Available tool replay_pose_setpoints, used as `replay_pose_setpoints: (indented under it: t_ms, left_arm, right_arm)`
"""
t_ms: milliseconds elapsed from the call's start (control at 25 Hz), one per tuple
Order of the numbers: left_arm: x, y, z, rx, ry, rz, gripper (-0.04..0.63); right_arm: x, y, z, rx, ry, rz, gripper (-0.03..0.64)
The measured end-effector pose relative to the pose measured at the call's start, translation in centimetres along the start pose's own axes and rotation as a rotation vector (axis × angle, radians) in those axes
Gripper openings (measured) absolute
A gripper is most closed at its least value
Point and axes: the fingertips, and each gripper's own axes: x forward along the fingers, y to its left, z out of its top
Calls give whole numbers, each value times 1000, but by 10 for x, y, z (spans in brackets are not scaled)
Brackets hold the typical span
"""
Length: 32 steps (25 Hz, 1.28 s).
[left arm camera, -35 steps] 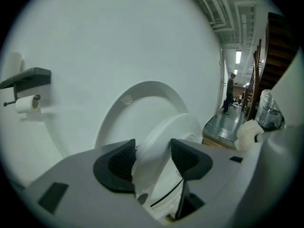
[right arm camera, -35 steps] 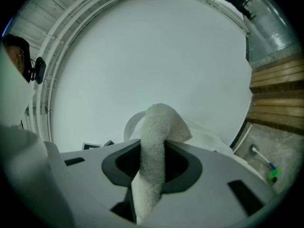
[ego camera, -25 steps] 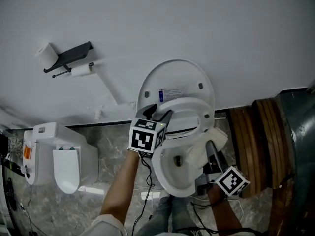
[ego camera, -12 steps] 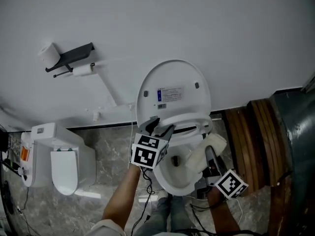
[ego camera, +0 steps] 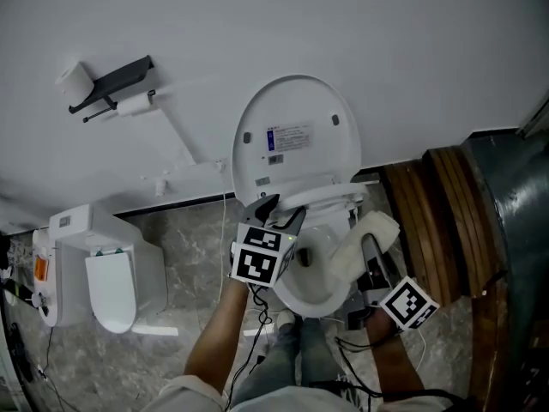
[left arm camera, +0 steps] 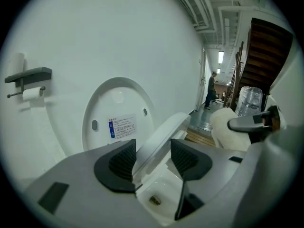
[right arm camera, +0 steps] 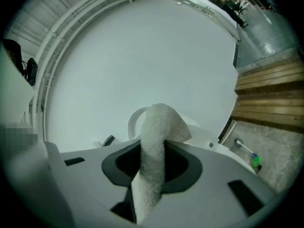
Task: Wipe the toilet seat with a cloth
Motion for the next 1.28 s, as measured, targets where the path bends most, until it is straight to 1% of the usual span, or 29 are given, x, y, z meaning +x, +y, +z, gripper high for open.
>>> replay_pose_setpoints:
  t_ms: [200, 360, 480, 680, 760, 800, 920, 1080, 1280]
  left_arm:
    - [-9, -10, -11, 3, -17, -34, 249]
    - [-15, -20, -19, 8, -26, -53, 250]
    - [-20, -27, -29, 18, -3, -68, 250]
    - [-28, -45, -49, 47, 23, -79, 250]
    - [-31, -53, -58, 57, 31, -86, 250]
    - [-33, -56, -63, 63, 38, -91, 250]
    - [-39, -69, -79, 86, 70, -114, 250]
    - [-47, -90, -106, 129, 107, -146, 250]
    - [-55, -115, -152, 197, 142, -137, 251]
  right_arm:
    - [-13, -2, -11, 35, -27, 9, 100]
    - [-24, -12, -21, 37, -13, -15, 100]
    - [-33, -20, -23, 45, -14, -24, 100]
    - [-58, -29, -15, 26, -30, -28, 100]
    - [-70, -36, -13, 19, -27, -51, 100]
    - [-76, -39, -13, 23, -27, -57, 100]
    - [-85, -41, -17, 52, -26, -37, 100]
    - [-97, -45, -24, 54, -7, -41, 100]
    - [-109, -53, -32, 46, 10, -47, 100]
